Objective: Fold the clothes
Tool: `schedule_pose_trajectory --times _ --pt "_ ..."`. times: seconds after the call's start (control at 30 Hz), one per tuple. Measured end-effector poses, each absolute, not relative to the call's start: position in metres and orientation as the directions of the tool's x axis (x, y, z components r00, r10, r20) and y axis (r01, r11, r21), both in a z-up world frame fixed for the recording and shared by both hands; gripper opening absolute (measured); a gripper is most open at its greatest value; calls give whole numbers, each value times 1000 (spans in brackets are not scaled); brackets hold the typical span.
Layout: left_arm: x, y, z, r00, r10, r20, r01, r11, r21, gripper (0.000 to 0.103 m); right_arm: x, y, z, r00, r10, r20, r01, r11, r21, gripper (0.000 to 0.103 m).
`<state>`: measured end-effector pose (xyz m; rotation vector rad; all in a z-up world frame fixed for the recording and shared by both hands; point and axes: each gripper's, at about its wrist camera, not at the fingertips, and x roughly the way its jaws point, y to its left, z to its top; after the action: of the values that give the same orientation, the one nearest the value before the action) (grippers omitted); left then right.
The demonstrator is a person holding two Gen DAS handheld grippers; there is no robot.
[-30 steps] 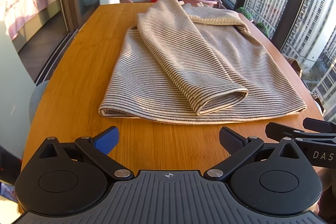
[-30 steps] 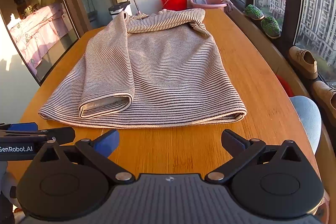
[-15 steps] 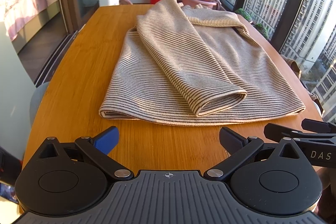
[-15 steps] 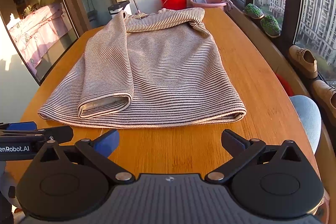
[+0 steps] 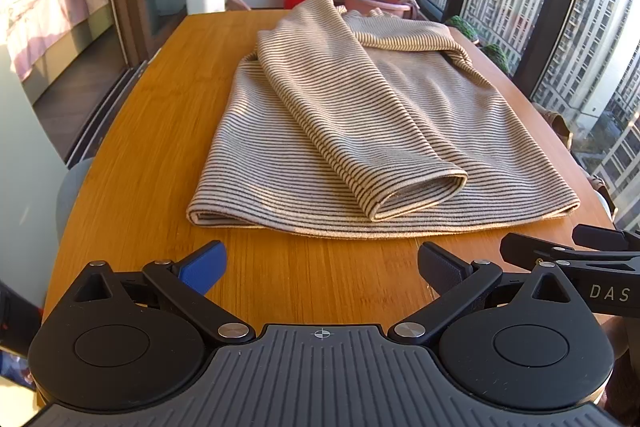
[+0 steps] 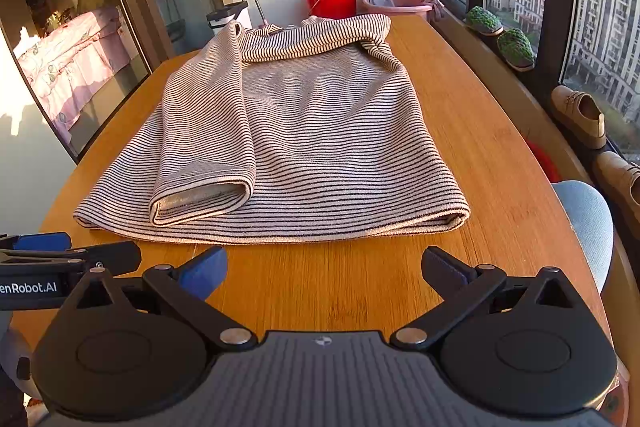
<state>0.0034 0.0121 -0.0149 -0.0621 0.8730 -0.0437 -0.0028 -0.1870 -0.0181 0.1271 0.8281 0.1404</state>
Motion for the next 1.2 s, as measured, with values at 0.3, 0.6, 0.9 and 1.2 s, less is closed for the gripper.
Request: schedule_pose_trajectory --times 0.3,0.6,0.9,1.2 --pt "1 10 -15 642 -59 -765 18 998 -62 103 -1 -187 -18 665 174 -726 -74 983 168 103" --pt "-1 13 -18 635 -62 -770 17 998 -66 103 1 -184 -20 655 177 -735 -80 983 165 103" --pt "-1 11 -19 634 -61 -771 17 998 -65 103 2 -187 -21 654 180 -735 -78 982 171 103" --pt "-2 14 -20 632 -66 -773 16 997 -72 103 5 -186 -22 647 175 -742 -75 983 167 103"
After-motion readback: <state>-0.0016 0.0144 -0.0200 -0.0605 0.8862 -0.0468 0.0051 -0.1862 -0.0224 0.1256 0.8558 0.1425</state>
